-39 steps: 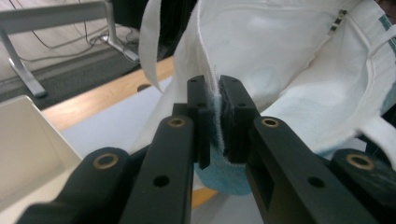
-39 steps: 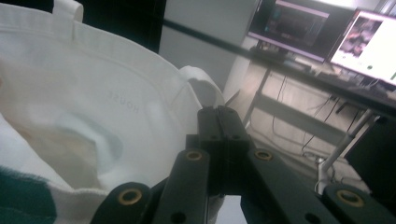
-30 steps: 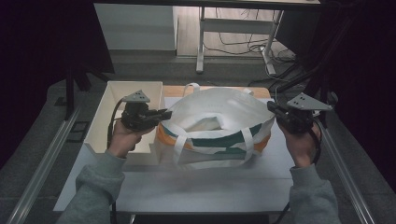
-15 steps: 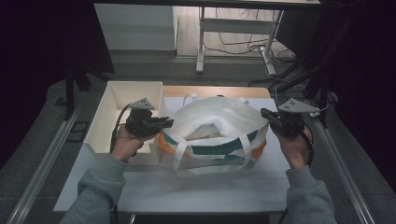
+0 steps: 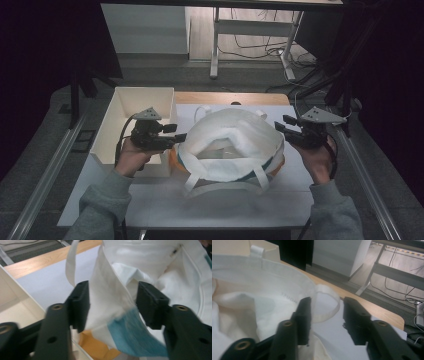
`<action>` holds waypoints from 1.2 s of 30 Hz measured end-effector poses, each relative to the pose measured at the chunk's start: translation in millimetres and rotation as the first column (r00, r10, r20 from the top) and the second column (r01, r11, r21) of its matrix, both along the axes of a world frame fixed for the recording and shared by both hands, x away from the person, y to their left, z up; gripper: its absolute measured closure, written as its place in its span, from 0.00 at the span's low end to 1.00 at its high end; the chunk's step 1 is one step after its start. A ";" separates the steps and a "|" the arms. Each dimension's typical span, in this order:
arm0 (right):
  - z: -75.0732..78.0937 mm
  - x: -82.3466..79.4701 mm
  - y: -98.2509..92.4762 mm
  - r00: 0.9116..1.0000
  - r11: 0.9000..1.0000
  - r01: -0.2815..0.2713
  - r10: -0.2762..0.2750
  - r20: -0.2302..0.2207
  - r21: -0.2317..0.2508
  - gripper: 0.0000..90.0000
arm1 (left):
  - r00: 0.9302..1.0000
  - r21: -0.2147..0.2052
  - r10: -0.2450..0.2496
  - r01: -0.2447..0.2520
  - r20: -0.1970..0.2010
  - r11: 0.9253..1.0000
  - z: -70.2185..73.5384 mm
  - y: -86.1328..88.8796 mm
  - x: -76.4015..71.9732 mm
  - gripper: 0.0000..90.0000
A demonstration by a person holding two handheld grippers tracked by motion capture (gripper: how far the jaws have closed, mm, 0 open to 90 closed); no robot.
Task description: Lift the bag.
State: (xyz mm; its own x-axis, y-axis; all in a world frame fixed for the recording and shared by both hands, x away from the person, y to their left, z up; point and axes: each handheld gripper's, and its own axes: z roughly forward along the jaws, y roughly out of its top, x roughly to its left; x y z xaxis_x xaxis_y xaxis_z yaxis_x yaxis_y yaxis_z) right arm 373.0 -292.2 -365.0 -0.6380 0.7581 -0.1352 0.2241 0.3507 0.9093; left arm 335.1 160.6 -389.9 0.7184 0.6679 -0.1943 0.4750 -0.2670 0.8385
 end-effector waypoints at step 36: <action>-70.0 -44.9 -53.8 0.991 0.999 0.008 -0.003 -0.133 0.034 0.48 | 0.996 0.049 0.087 -0.088 0.019 0.995 -44.9 47.5 -61.8 0.37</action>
State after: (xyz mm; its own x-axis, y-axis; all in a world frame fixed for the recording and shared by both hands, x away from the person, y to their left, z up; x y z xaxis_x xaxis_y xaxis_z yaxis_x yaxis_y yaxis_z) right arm 328.1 -346.1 -435.0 -0.6444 0.7643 -0.0238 0.3453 0.3185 0.8828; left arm 273.3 208.1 -434.8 0.6596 0.7369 -0.1479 0.4846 -0.2665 0.8332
